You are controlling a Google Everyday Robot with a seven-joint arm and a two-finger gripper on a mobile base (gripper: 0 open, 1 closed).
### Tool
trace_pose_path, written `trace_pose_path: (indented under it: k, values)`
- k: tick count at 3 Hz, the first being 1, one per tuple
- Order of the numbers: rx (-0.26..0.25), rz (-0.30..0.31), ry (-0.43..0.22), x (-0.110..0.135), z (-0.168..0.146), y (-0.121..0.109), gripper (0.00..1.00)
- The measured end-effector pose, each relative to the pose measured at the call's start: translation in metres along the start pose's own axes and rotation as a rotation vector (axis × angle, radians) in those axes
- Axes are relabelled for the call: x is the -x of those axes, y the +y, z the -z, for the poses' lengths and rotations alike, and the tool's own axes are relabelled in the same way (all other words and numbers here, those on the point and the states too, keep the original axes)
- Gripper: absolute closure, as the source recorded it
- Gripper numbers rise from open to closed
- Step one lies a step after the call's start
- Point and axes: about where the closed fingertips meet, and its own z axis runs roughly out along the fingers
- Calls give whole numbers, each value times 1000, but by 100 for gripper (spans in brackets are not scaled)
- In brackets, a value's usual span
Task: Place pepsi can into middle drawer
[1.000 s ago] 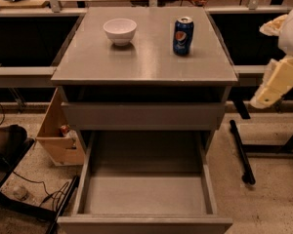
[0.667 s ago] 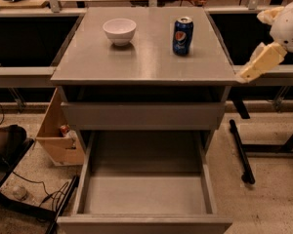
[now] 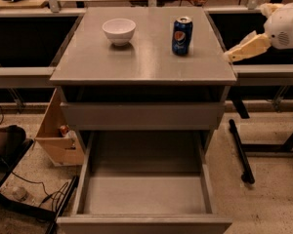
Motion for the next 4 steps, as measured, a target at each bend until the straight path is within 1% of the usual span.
trace_pose_path:
  k: [1, 2, 3, 4]
  values:
    - [-24, 2, -12, 4, -2, -5, 0]
    - [-12, -30, -51, 7, -26, -12, 0]
    - [26, -104, -118, 14, -79, -25, 0]
    - [75, -175, -188, 29, -135, -29, 0]
